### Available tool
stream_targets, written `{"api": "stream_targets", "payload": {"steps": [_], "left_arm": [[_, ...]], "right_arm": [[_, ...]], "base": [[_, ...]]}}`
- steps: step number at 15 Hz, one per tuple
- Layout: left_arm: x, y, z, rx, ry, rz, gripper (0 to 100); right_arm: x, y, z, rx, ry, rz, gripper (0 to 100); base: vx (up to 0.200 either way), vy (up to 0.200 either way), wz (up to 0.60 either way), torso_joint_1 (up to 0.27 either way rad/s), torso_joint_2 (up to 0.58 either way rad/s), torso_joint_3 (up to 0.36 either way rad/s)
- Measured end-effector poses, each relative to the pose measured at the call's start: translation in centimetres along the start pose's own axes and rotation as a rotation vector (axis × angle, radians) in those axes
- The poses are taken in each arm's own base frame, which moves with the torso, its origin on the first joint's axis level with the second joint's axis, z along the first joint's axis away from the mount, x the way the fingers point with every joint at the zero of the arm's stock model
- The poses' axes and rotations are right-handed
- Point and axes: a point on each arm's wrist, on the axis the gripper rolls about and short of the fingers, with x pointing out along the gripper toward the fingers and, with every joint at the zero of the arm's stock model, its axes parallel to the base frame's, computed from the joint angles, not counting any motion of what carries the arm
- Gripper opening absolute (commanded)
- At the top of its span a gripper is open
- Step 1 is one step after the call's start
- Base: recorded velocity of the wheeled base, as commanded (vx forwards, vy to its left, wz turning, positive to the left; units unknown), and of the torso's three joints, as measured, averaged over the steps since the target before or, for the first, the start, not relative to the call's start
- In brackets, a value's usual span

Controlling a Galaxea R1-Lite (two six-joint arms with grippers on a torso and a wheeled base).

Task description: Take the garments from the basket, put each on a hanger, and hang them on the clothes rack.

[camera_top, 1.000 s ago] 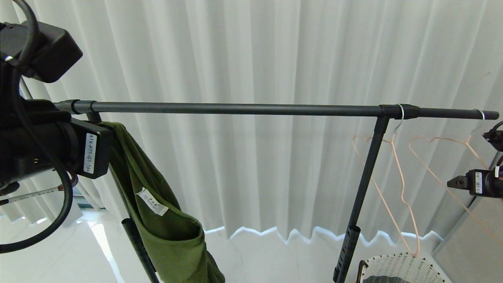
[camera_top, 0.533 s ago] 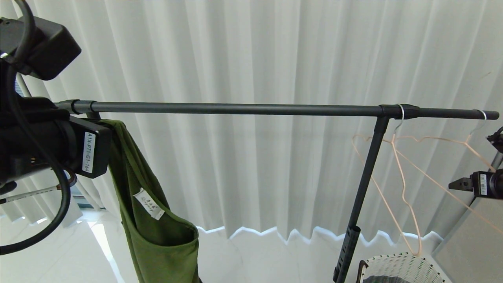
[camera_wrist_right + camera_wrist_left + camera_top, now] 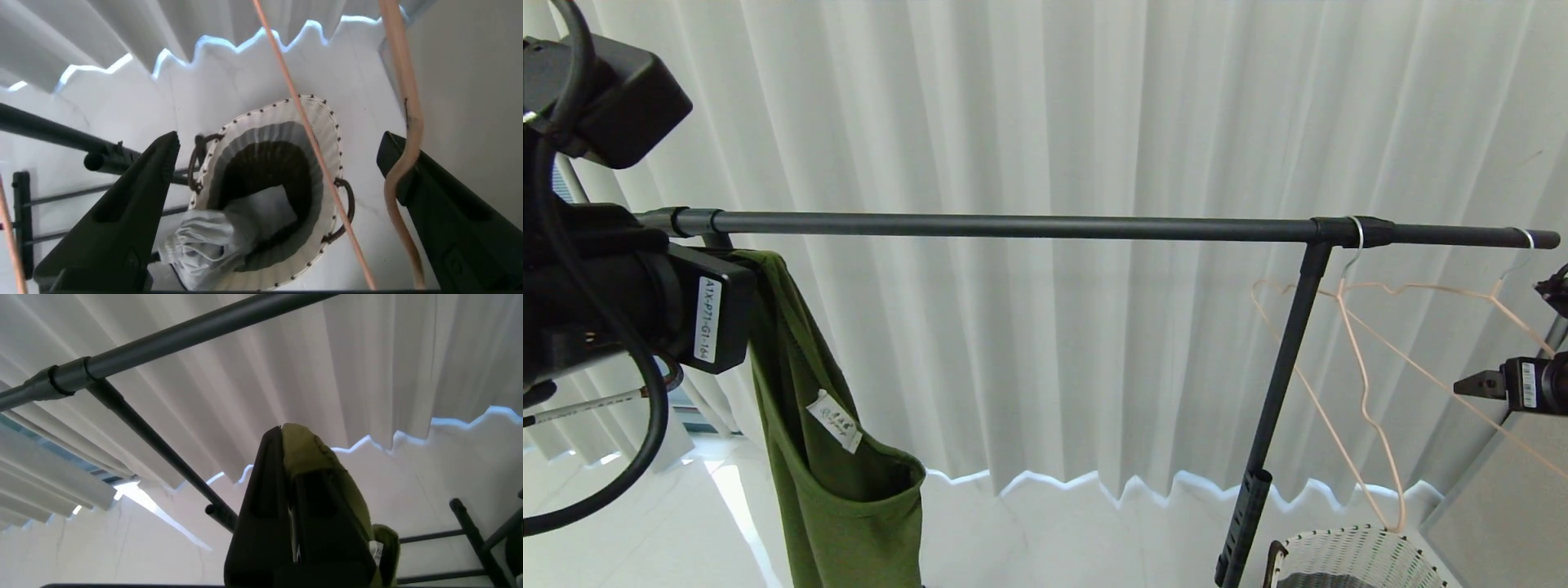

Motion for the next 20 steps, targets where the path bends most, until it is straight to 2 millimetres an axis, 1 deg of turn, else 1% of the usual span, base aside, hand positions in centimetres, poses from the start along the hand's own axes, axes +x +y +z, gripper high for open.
{"api": "stream_targets", "payload": {"steps": [6,11,12,20], "left_arm": [[-0.1,0.1,0.0,-0.002,-0.004,0.0,0],[-0.1,0.1,0.1,-0.002,-0.005,0.0,0],[-0.2,0.1,0.1,-0.002,-0.005,0.0,0],[-0.2,0.1,0.1,0.004,-0.006,0.0,0]], "right_arm": [[0.6,-0.2,0.5,-0.06,-0.037,-0.056,100],[1.4,-0.3,0.4,-0.068,-0.019,-0.062,100],[1.5,-0.3,0.4,-0.068,-0.02,-0.062,0],[1.6,-0.3,0.5,-0.068,-0.02,-0.061,0]], "base": [[0.0,0.0,0.0,0.0,0.0,0.0],[0.0,0.0,0.0,0.0,0.0,0.0],[0.0,0.0,0.0,0.0,0.0,0.0],[0.0,0.0,0.0,0.0,0.0,0.0]]}}
